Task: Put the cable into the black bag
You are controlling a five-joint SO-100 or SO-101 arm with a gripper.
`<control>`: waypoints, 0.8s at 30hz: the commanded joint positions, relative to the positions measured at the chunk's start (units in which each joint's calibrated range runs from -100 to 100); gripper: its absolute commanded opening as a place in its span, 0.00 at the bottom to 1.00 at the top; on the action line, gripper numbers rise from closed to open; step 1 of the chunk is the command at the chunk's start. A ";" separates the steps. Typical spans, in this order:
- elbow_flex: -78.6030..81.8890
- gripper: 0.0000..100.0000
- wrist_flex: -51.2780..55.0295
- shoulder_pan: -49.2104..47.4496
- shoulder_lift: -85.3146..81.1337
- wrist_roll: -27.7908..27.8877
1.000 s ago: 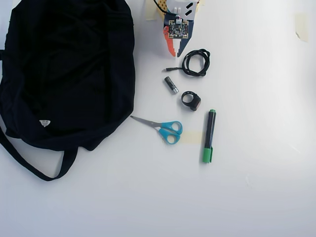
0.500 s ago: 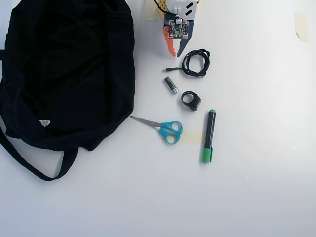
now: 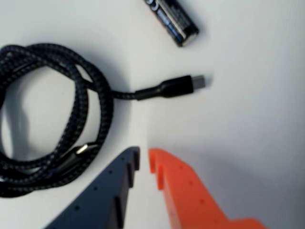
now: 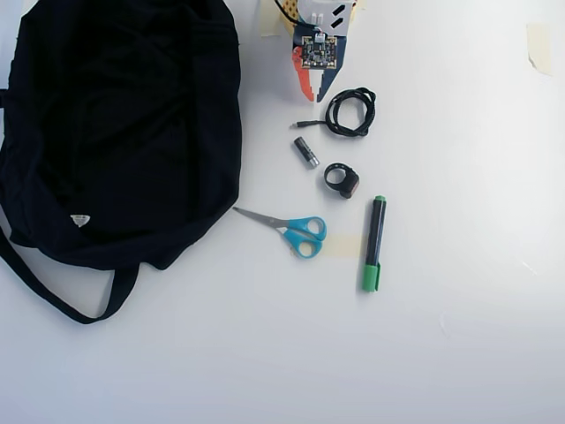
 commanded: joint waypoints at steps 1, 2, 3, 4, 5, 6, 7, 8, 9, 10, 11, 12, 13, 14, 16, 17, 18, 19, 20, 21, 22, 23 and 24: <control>1.33 0.02 2.24 -0.35 -0.91 0.10; 1.33 0.02 2.24 -0.35 -0.91 0.15; 1.33 0.02 2.24 -0.35 -0.91 0.10; 1.33 0.02 2.24 -0.35 -0.91 -0.11; 1.33 0.02 2.24 -0.35 -0.91 -0.11; 1.33 0.02 2.24 -0.35 -0.91 -0.11; 1.33 0.02 2.24 -0.35 -0.91 -0.11; 1.33 0.02 2.24 -0.35 -0.91 0.15; 1.33 0.02 2.24 -0.35 -0.91 0.31; 1.33 0.03 2.24 -0.35 -0.91 0.31; 1.33 0.03 2.24 -0.35 -0.91 0.31; 1.33 0.03 2.24 -0.35 -0.91 0.31; 1.33 0.03 2.24 -0.35 -0.91 0.31; 1.33 0.03 2.24 -0.35 -0.91 0.31; 1.33 0.03 2.24 -0.35 -0.91 0.31; 1.33 0.03 2.24 -0.35 -0.91 0.31; 1.24 0.03 2.24 -0.35 -0.91 0.26; 1.15 0.03 2.15 -0.35 -0.83 -0.06; 0.97 0.03 2.15 -0.35 -0.83 -0.11; 0.97 0.03 2.15 -0.35 -0.83 -0.16; 0.97 0.03 2.15 -0.27 -0.83 -0.16; 0.97 0.03 2.15 -0.27 -0.83 -0.16; 0.97 0.03 2.15 -0.27 -0.83 -0.16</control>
